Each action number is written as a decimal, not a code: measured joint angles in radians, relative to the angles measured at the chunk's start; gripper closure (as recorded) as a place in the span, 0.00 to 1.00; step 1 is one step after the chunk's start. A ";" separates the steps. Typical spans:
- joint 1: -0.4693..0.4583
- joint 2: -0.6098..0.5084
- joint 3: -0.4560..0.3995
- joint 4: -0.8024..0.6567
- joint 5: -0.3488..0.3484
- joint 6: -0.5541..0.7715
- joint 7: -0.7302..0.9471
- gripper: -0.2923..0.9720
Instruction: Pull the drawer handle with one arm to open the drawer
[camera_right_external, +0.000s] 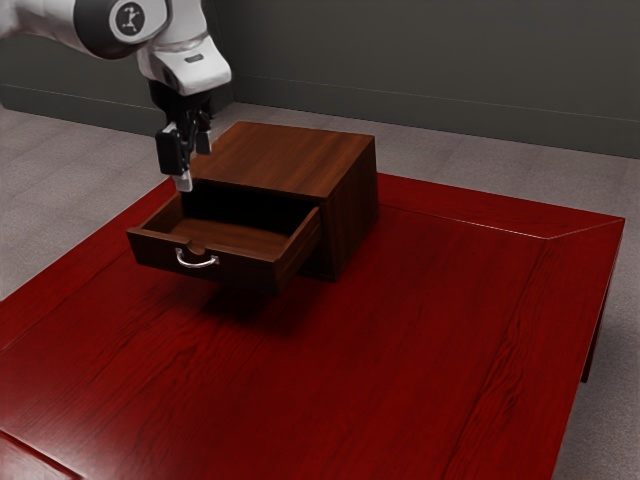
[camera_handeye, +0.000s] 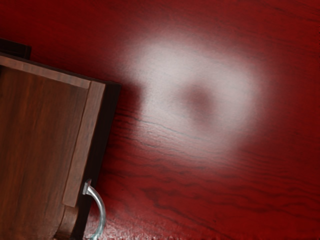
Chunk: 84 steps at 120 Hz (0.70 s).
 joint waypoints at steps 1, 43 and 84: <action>-0.003 0.000 0.003 0.000 0.001 -0.002 -0.003 0.23; -0.032 -0.002 0.014 0.010 0.020 -0.047 -0.114 0.23; -0.036 0.003 0.005 0.009 0.014 -0.055 -0.155 0.23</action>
